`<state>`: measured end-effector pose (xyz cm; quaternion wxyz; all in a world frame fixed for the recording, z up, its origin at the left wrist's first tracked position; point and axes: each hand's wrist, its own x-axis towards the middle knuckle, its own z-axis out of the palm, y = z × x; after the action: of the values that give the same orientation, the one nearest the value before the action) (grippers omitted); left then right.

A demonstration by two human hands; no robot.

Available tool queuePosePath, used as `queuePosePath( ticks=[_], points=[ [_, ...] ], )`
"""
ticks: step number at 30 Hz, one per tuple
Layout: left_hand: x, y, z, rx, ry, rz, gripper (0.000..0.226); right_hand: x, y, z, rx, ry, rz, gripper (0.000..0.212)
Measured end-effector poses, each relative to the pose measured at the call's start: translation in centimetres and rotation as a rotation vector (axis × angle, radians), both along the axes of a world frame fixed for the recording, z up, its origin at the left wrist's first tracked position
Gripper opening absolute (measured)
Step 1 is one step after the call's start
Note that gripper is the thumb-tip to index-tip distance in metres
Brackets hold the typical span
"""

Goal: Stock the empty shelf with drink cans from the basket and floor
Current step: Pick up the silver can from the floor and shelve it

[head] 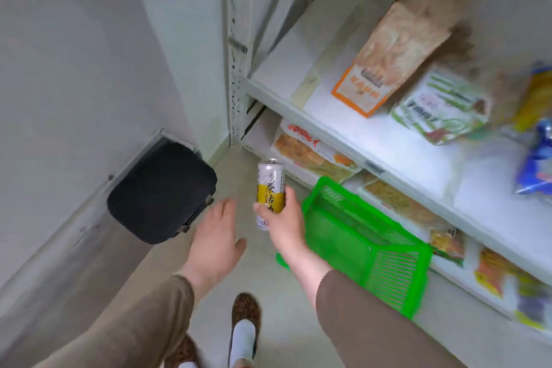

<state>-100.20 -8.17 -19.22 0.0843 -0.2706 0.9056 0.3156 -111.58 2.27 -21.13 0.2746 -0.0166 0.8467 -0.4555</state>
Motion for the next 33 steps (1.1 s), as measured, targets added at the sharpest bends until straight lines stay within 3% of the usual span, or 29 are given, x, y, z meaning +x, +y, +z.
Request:
queuePosePath(
  ticks=[7,13,16,21,28,33],
  points=[
    [-4.3,1.8,23.5,-0.083,0.303,-0.078,0.090,-3.6,4.6,27.2,-0.274,0.180,-0.138,0.045],
    [-7.4,5.1,37.2,-0.169,0.493,-0.228,0.088,-4.7,9.3,41.7,-0.339,0.350,-0.239,0.051],
    [-9.6,6.9,41.7,-0.199,0.533,-0.281,0.089,-5.9,11.3,45.3,-0.345,0.410,-0.265,0.063],
    [-14.1,10.1,45.8,-0.219,0.543,-0.299,0.082,-9.5,14.2,48.3,-0.344,0.465,-0.255,0.055],
    [-22.4,16.1,46.5,-0.260,0.472,-0.365,0.090,-18.0,19.5,48.4,-0.357,0.496,-0.291,0.067],
    [-27.4,21.1,46.2,-0.249,0.433,-0.382,0.090,-24.2,23.9,47.6,-0.292,0.501,-0.314,0.058]
  ],
)
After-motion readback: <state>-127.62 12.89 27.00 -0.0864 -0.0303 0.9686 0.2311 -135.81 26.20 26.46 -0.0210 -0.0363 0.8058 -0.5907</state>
